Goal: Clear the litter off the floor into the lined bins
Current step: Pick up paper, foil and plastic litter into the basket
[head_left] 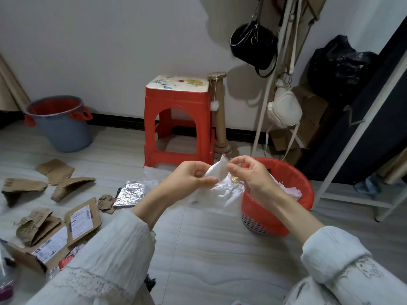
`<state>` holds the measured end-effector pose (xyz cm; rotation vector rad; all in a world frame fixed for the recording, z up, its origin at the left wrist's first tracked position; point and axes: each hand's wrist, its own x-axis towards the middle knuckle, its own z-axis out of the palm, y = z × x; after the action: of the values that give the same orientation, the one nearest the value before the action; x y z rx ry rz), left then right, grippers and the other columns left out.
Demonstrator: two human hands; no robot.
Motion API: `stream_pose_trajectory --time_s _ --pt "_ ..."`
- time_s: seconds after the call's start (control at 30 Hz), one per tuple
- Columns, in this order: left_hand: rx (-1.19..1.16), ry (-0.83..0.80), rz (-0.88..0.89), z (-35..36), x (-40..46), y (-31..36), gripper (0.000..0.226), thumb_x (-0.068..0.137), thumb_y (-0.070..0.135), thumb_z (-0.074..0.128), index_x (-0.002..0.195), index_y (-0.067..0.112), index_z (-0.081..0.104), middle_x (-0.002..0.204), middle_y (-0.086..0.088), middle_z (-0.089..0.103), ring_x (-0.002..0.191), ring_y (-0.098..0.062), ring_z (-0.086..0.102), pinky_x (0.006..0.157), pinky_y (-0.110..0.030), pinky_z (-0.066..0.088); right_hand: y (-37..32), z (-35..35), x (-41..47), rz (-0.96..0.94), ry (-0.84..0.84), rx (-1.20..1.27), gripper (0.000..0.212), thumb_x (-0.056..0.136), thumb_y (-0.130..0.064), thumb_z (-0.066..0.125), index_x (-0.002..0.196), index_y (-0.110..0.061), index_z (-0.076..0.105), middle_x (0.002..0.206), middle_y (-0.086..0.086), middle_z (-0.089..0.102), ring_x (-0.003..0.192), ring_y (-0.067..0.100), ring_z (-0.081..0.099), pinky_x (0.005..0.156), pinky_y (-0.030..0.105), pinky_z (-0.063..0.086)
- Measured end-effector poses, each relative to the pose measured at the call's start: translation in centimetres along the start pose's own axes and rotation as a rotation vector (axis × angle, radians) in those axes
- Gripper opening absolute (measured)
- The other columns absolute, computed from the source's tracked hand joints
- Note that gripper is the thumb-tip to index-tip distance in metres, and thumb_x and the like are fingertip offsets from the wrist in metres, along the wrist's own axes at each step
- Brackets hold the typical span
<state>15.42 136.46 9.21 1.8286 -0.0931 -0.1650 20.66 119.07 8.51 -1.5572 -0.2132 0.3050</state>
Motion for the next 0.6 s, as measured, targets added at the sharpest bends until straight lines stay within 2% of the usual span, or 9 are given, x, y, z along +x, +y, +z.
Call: stream_pose_trajectory --time_s 0.07,0.17,0.27,0.33,0.37,0.43,0.5,0.57,0.6 --pt "-0.06 -0.12 -0.018 0.2 -0.2 0.0 0.019 0.086 0.001 0.062 0.103 0.009 0.066 0.096 -0.008 0.071 0.086 -0.014 0.067 0.076 -0.023 0.054 0.2 -0.3 0.0 -0.014 0.041 -0.028 0.005 0.084 -0.011 0.065 0.085 -0.011 0.06 0.067 -0.002 0.061 0.058 0.008 0.057 0.061 0.025 0.048" --pt "-0.026 0.009 -0.026 0.1 0.2 -0.1 0.022 0.08 -0.001 0.068 0.101 0.003 0.064 0.096 -0.013 0.069 0.086 -0.02 0.066 0.084 -0.032 0.053 0.2 -0.3 -0.2 -0.08 0.067 -0.122 0.004 0.085 -0.016 0.066 0.086 -0.013 0.064 0.077 -0.002 0.062 0.067 0.005 0.059 0.065 0.02 0.048" --pt "-0.109 0.154 -0.067 0.2 0.5 -0.4 0.023 0.077 -0.003 0.07 0.098 0.002 0.063 0.097 -0.02 0.069 0.081 -0.021 0.066 0.082 -0.033 0.054 0.4 0.0 0.2 -0.44 0.319 -0.64 0.016 0.083 -0.019 0.068 0.098 -0.015 0.072 0.109 -0.001 0.056 0.095 0.008 0.051 0.086 0.02 0.04" --pt "-0.175 0.183 -0.093 0.4 0.7 -0.4 0.019 0.078 -0.004 0.069 0.095 0.004 0.064 0.094 -0.018 0.07 0.077 -0.019 0.067 0.07 -0.026 0.054 0.3 0.3 0.2 -0.722 0.409 -0.91 0.028 0.082 -0.022 0.065 0.109 -0.012 0.069 0.111 0.005 0.056 0.097 0.017 0.05 0.087 0.028 0.042" --pt "-0.216 0.197 -0.108 0.4 0.7 -0.3 0.018 0.079 -0.005 0.067 0.094 0.004 0.065 0.091 -0.016 0.071 0.074 -0.017 0.067 0.064 -0.022 0.052 0.3 0.4 0.2 -0.785 0.382 -0.955 0.033 0.083 -0.026 0.062 0.112 -0.011 0.067 0.11 0.006 0.058 0.097 0.02 0.053 0.087 0.031 0.046" --pt "-0.297 0.207 -0.152 0.3 0.6 -0.1 0.015 0.081 -0.005 0.064 0.094 0.001 0.067 0.081 -0.011 0.07 0.064 -0.014 0.065 0.055 -0.018 0.049 0.4 0.6 -0.1 -0.717 0.199 -0.961 0.048 0.084 -0.041 0.059 0.123 -0.012 0.06 0.122 0.007 0.059 0.113 0.023 0.054 0.098 0.036 0.044" --pt "-0.353 0.185 -0.2 0.1 0.5 -0.2 0.012 0.083 -0.004 0.062 0.092 0.0 0.07 0.077 -0.01 0.068 0.065 -0.016 0.062 0.062 -0.021 0.049 0.8 0.8 -0.4 -0.492 -0.058 -1.011 0.072 0.08 -0.054 0.061 0.138 -0.015 0.044 0.147 0.001 0.039 0.14 0.016 0.029 0.112 0.031 0.022" --pt "-0.367 0.197 -0.221 0.1 0.5 -0.3 0.009 0.082 -0.001 0.064 0.087 0.003 0.071 0.077 -0.009 0.066 0.071 -0.018 0.058 0.071 -0.026 0.042 1.4 0.8 -0.4 -0.313 -0.192 -0.991 0.088 0.075 -0.057 0.064 0.146 -0.018 0.029 0.155 -0.007 0.022 0.144 0.006 0.01 0.113 0.024 0.009" --pt "-0.371 0.203 -0.222 0.1 0.6 -0.3 0.009 0.081 0.0 0.065 0.087 0.005 0.071 0.077 -0.007 0.066 0.071 -0.017 0.058 0.07 -0.024 0.041 1.5 0.8 -0.5 -0.265 -0.205 -0.928 0.09 0.075 -0.055 0.067 0.147 -0.019 0.027 0.155 -0.008 0.022 0.144 0.005 0.012 0.112 0.023 0.01"
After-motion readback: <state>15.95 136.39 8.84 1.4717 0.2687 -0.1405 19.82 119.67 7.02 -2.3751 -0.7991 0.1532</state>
